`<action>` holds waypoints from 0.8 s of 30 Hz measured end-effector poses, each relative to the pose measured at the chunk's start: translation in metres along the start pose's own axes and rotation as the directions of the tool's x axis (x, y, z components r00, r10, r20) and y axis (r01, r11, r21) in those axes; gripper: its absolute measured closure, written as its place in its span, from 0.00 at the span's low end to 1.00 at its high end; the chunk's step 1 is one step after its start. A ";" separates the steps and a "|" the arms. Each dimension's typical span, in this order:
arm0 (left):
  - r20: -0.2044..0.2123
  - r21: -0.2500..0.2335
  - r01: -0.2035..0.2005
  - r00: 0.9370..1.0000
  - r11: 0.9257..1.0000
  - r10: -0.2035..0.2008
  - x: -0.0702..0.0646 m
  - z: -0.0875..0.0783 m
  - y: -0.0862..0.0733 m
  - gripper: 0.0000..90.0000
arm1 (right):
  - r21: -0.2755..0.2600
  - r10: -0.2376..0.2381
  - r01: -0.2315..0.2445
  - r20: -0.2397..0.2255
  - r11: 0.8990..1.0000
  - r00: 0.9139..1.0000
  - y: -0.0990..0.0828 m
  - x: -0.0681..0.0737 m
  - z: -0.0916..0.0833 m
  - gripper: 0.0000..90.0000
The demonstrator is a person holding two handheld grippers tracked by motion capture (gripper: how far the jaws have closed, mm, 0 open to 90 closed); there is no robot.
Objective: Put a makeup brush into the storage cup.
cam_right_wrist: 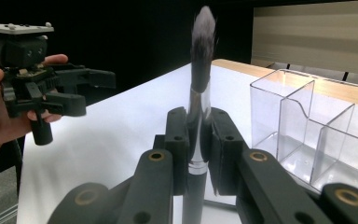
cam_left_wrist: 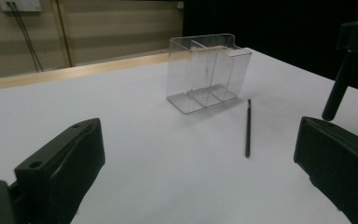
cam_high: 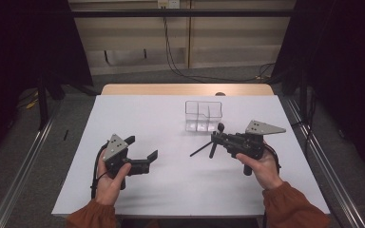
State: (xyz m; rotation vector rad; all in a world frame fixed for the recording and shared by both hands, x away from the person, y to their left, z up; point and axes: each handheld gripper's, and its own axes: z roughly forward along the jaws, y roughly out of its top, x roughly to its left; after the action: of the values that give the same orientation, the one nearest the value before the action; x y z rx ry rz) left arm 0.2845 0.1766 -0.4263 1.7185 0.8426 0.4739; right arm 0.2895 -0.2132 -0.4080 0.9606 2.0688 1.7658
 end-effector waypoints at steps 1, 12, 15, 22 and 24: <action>-0.014 -0.009 -0.003 1.000 1.000 0.003 0.005 -0.007 0.000 0.02 | -0.002 -0.001 0.001 0.001 1.000 1.000 0.000 0.000 0.000 0.89; -0.040 -0.049 0.040 0.998 0.998 -0.042 0.025 -0.040 -0.011 0.02 | -0.004 0.000 0.000 0.018 1.000 1.000 0.001 -0.005 -0.001 0.89; -0.047 -0.034 0.023 0.999 0.999 -0.025 0.026 -0.045 -0.013 0.02 | -0.004 -0.001 0.002 0.024 1.000 1.000 0.001 -0.007 0.000 0.89; -0.080 -0.033 0.014 0.997 0.999 -0.016 0.030 -0.060 -0.025 0.02 | -0.002 -0.015 0.015 0.047 1.000 0.999 0.002 -0.011 0.003 0.89; -0.086 -0.047 0.008 0.996 0.999 -0.012 0.033 -0.063 -0.029 0.02 | -0.005 -0.012 0.012 0.057 1.000 0.998 0.004 -0.014 0.004 0.89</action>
State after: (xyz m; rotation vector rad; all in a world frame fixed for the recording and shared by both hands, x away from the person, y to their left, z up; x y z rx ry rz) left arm 0.2549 0.2460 -0.4373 1.6601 0.8957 0.5602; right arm 0.3038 -0.2192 -0.4078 0.9837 2.0297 1.7164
